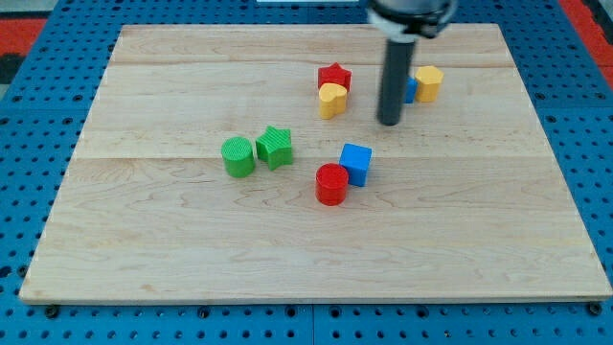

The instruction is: Separate the blue blocks from the red circle

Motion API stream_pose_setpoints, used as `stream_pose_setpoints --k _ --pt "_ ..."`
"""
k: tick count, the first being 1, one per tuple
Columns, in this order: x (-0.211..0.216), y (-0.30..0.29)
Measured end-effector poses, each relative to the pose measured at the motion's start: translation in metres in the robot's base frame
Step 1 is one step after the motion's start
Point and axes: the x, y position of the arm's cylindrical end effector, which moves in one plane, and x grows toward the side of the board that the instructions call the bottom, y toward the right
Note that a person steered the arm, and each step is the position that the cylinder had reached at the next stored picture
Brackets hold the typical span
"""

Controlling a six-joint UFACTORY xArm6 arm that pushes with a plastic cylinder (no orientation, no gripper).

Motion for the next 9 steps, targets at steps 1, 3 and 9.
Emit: stream_pose_setpoints --k 1,3,9 --pt "-0.036 0.070" --pt "-0.077 -0.021" --pt "0.039 -0.026"
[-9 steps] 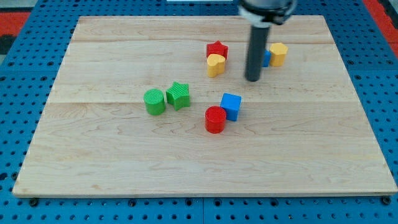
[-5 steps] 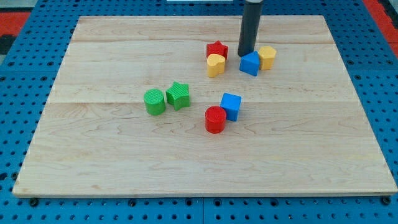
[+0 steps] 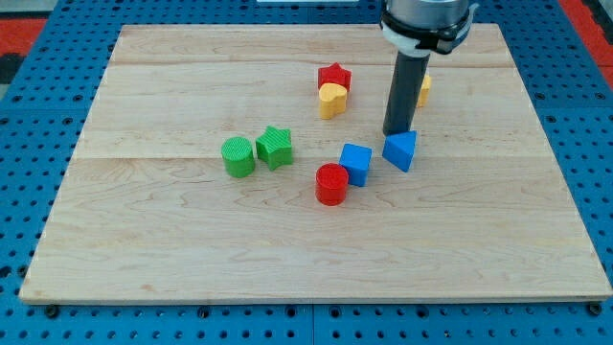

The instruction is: Separate the blue blocks from the red circle

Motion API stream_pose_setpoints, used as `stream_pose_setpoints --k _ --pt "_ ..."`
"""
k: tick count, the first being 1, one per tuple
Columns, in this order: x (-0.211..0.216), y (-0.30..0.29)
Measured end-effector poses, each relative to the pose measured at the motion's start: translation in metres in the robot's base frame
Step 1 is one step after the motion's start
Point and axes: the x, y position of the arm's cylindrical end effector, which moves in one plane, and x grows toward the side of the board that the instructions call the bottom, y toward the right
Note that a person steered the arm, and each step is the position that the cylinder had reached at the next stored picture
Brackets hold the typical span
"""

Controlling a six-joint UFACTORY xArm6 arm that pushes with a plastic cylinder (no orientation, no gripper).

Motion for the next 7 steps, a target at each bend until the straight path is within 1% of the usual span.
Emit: stream_pose_setpoints --k 1,2,3,4,6,7 --pt "0.000 -0.015" --pt "-0.004 -0.068" --pt "0.040 -0.075" --pt "0.064 -0.072" --pt "0.065 -0.039" --pt "0.074 -0.037"
